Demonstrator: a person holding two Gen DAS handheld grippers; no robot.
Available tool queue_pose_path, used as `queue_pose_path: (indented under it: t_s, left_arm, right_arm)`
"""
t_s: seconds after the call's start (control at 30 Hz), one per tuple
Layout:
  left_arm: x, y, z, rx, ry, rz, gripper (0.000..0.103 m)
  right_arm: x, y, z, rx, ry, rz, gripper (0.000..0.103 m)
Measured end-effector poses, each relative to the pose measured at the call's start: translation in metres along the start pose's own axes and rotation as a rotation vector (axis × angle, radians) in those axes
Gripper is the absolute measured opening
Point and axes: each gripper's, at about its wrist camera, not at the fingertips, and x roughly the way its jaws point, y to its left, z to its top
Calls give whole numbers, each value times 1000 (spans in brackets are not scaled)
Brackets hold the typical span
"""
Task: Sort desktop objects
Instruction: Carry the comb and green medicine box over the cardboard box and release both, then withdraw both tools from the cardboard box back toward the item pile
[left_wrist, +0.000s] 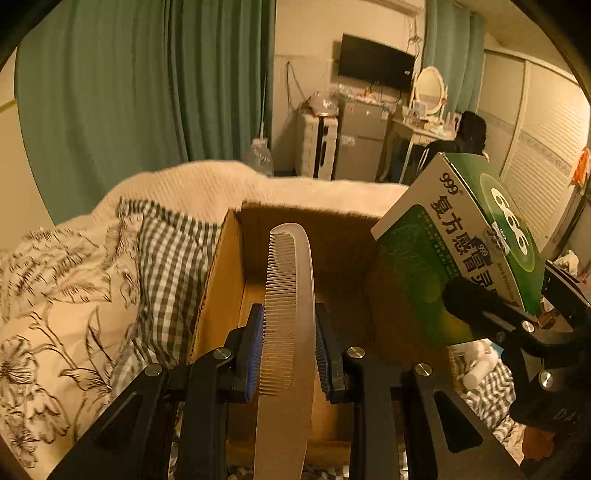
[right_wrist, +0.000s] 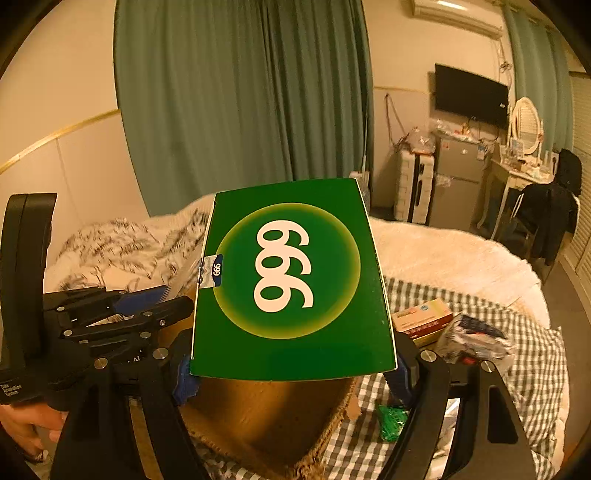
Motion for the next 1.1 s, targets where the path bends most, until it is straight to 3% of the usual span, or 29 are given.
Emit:
queue_pose_path:
  t_s: [0.27, 0.6, 0.8, 1.1]
  left_arm:
    - [37, 5, -12, 0, 72, 11, 25]
    - [64, 11, -19, -26, 152, 26, 25]
    - [54, 11, -14, -48, 151, 26, 26]
    - [6, 0, 3, -37, 75, 46, 31]
  right_arm:
    - [42, 2, -13, -20, 63, 20, 78]
    - [64, 5, -23, -46, 121, 16, 80]
    - [63, 0, -23, -21, 120, 4, 81]
    - [14, -2, -7, 6, 42, 9, 83]
